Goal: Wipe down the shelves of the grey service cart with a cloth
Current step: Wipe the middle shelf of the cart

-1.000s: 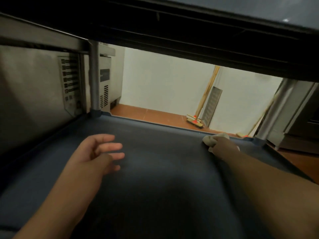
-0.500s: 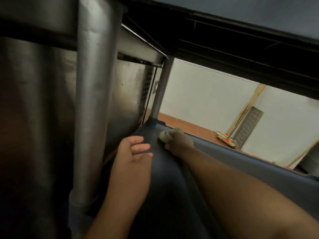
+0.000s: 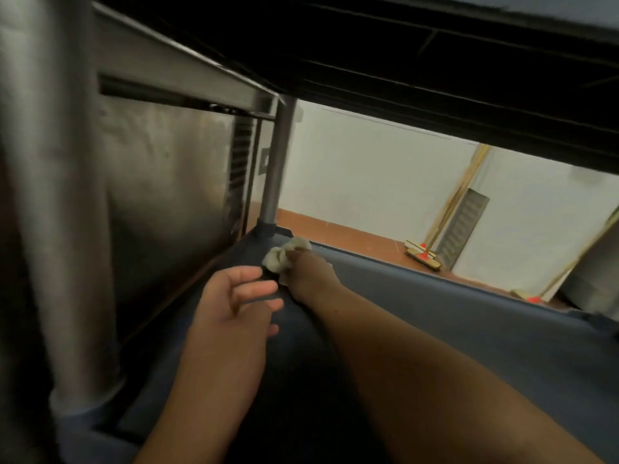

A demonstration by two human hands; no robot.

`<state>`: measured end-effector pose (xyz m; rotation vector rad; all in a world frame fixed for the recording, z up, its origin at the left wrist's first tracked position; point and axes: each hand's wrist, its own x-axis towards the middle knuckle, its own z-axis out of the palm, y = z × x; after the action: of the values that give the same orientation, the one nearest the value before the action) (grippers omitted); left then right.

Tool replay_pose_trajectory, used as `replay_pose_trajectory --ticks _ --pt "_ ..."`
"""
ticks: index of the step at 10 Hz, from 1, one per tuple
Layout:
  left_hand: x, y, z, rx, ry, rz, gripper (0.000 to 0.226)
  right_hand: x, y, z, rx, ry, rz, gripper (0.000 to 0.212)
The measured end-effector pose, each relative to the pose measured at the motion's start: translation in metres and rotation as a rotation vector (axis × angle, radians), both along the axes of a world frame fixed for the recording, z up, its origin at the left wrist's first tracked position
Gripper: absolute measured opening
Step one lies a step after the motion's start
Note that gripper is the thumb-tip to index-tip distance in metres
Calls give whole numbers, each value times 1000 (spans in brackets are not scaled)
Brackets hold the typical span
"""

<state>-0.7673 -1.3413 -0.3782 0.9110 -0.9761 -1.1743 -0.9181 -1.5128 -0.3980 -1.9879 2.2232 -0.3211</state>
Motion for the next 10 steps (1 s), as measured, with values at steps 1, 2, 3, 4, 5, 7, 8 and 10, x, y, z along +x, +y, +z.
replay_pose_trajectory --ticks 1,2,3,4,5,7,8,10 --pt "-31 9 2 -6 -36 -58 33 -64 24 8 119 -35 -129 30" --pt "-66 13 8 20 -30 -114 33 -139 50 18 139 -97 -224 28" --pt "-112 12 17 13 -55 -158 34 -220 76 19 197 -121 -314 46" --pt "-162 18 30 2 -80 -236 33 -297 118 10 26 -63 -364 45" --pt "-209 26 42 14 -117 -335 32 -368 167 6 -88 -27 -424 35" --pt "-264 25 34 25 -283 -426 26 -481 239 12 -114 -51 -657 40" --pt "-265 20 23 41 -333 -422 29 -526 245 -2 -149 51 -745 49" --pt "-248 12 20 47 -259 -405 31 -497 248 13 -82 8 -746 47"
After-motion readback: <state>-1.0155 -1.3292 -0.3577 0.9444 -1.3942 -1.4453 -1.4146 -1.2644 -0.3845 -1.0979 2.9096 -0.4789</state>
